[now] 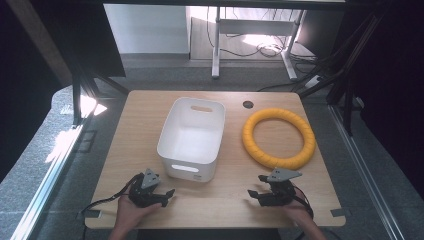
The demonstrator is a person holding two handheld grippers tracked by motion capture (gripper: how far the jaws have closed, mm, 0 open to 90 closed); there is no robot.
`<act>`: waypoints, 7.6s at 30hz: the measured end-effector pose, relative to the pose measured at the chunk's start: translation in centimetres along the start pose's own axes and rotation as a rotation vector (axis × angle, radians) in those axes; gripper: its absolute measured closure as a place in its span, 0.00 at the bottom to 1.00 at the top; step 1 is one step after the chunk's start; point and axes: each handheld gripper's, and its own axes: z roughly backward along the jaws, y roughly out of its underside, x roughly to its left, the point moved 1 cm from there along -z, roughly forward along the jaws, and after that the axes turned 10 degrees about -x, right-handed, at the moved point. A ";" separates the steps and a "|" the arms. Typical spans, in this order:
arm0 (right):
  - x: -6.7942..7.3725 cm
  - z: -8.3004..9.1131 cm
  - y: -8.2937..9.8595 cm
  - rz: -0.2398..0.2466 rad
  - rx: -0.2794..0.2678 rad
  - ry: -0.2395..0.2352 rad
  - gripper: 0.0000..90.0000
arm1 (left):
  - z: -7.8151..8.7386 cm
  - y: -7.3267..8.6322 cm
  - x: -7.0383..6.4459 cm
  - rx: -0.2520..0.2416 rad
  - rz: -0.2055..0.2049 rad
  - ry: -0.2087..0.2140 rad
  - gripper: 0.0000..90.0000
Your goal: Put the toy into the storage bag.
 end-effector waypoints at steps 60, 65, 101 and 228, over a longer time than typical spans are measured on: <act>-9.5 -1.4 -9.0 0.085 0.327 -0.051 0.34 | 0.1 -0.2 0.1 0.011 0.009 0.011 0.24; -10.0 -2.3 -8.6 0.089 0.383 -0.054 0.34 | 0.0 -0.2 0.1 0.017 0.007 0.014 0.24; -10.9 -5.8 -5.7 0.190 0.641 -0.054 0.50 | -0.1 -0.1 0.1 0.018 0.007 0.011 0.23; -6.2 2.6 -18.5 0.017 -0.263 -0.356 0.57 | -0.1 -0.1 0.1 0.017 0.008 0.010 0.23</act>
